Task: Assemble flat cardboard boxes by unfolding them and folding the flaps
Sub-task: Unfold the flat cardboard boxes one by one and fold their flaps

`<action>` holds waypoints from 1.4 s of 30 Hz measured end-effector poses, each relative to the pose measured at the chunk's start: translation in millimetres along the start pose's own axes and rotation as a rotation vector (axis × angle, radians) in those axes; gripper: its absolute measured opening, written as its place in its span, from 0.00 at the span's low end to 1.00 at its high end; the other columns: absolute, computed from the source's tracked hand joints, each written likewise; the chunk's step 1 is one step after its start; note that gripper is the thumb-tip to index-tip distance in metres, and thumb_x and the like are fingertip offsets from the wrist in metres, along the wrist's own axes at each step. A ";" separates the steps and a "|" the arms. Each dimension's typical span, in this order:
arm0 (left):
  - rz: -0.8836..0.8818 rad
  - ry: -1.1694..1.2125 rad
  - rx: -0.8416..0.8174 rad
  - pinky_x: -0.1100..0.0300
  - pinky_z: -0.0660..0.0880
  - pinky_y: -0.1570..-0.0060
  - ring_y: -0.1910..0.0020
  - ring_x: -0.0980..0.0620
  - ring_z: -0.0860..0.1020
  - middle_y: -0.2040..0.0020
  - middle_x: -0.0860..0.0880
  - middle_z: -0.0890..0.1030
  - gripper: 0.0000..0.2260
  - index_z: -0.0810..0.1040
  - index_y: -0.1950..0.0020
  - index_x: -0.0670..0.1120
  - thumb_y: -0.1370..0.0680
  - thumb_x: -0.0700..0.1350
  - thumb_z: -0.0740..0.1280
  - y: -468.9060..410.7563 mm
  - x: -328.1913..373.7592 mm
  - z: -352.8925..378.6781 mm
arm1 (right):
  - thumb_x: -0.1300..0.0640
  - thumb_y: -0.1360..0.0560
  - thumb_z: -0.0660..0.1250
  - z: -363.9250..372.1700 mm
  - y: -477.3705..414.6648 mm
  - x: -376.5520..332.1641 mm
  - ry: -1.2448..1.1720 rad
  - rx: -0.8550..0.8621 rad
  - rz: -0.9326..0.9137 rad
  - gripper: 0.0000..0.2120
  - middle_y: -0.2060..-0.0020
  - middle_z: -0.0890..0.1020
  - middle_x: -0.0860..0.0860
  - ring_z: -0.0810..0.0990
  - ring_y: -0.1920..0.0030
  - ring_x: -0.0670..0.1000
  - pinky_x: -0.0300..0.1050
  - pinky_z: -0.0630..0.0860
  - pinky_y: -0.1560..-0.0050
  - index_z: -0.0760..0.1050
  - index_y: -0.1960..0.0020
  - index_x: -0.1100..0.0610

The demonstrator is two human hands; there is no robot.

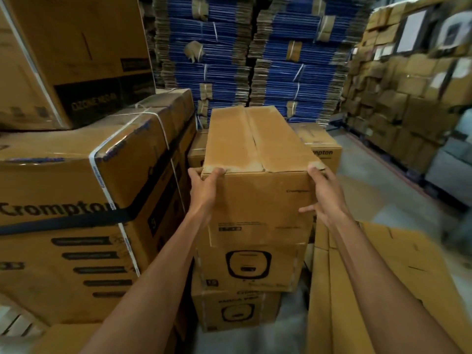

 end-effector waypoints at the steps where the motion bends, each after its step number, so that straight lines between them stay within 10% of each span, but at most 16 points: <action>1: 0.004 -0.011 -0.009 0.48 0.76 0.51 0.47 0.50 0.77 0.44 0.51 0.76 0.22 0.64 0.36 0.51 0.21 0.58 0.69 -3.0 1.5 3.3 | 0.39 0.21 0.66 1.0 -6.0 -1.4 0.008 0.006 0.005 0.28 0.25 0.69 0.48 0.70 0.29 0.60 0.64 0.82 0.68 0.65 0.23 0.42; 11: 0.034 -0.045 -0.041 0.44 0.76 0.38 0.41 0.49 0.77 0.37 0.52 0.74 0.26 0.62 0.30 0.53 0.21 0.60 0.69 -26.5 10.2 11.1 | 0.24 0.29 0.63 8.2 -13.9 17.2 0.058 0.004 -0.028 0.40 0.25 0.67 0.45 0.71 0.30 0.54 0.58 0.81 0.51 0.60 0.22 0.39; 15: 0.573 -0.419 0.098 0.46 0.67 0.28 0.29 0.48 0.70 0.26 0.47 0.70 0.28 0.63 0.23 0.46 0.19 0.54 0.68 -6.7 39.6 20.1 | 0.41 0.20 0.65 5.8 15.7 61.9 0.007 0.266 -0.168 0.20 0.40 0.77 0.43 0.77 0.41 0.44 0.50 0.75 0.42 0.69 0.32 0.48; 18: 0.863 -0.873 -0.065 0.36 0.50 0.22 0.23 0.45 0.64 0.22 0.47 0.67 0.30 0.63 0.22 0.49 0.20 0.58 0.67 -0.1 54.4 52.9 | 0.56 0.19 0.67 12.3 44.3 136.1 -0.116 0.435 0.068 0.14 0.40 0.77 0.50 0.77 0.42 0.53 0.50 0.75 0.45 0.70 0.35 0.53; 21: 0.898 -1.206 -0.253 0.34 0.42 0.22 0.19 0.46 0.54 0.18 0.49 0.60 0.37 0.55 0.19 0.52 0.22 0.65 0.64 -9.2 58.2 86.2 | 0.56 0.20 0.69 49.3 55.6 184.1 -0.391 0.089 0.445 0.27 0.30 0.73 0.57 0.75 0.33 0.60 0.57 0.74 0.35 0.64 0.24 0.56; 31: 0.843 -1.464 -0.378 0.38 0.60 0.25 0.22 0.43 0.63 0.20 0.49 0.64 0.41 0.57 0.19 0.54 0.26 0.70 0.66 -28.5 43.2 108.2 | 0.49 0.24 0.72 94.7 32.2 180.2 -0.808 -0.082 0.603 0.36 0.22 0.62 0.62 0.61 0.23 0.66 0.65 0.67 0.28 0.62 0.21 0.56; 35: 0.855 -1.493 -0.397 0.39 0.61 0.25 0.22 0.44 0.63 0.20 0.50 0.64 0.43 0.55 0.18 0.55 0.26 0.70 0.67 -28.9 44.3 109.4 | 0.54 0.26 0.74 100.9 31.6 181.1 -0.899 -0.021 0.589 0.48 0.21 0.56 0.64 0.56 0.22 0.67 0.70 0.65 0.29 0.45 0.17 0.47; 42: 0.853 -1.301 -0.377 0.46 0.70 0.33 0.30 0.44 0.72 0.25 0.47 0.73 0.41 0.57 0.18 0.58 0.26 0.68 0.69 -22.9 80.5 120.2 | 0.58 0.29 0.77 72.8 17.1 143.9 -0.812 0.096 0.368 0.56 0.29 0.70 0.50 0.71 0.30 0.58 0.69 0.65 0.28 0.39 0.19 0.41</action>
Point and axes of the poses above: each hand's wrist, its own y-axis away from the middle knuckle, its own z-axis out of the palm, x = y × z, the point moved 4 cm from there along -y, towards the middle knuckle
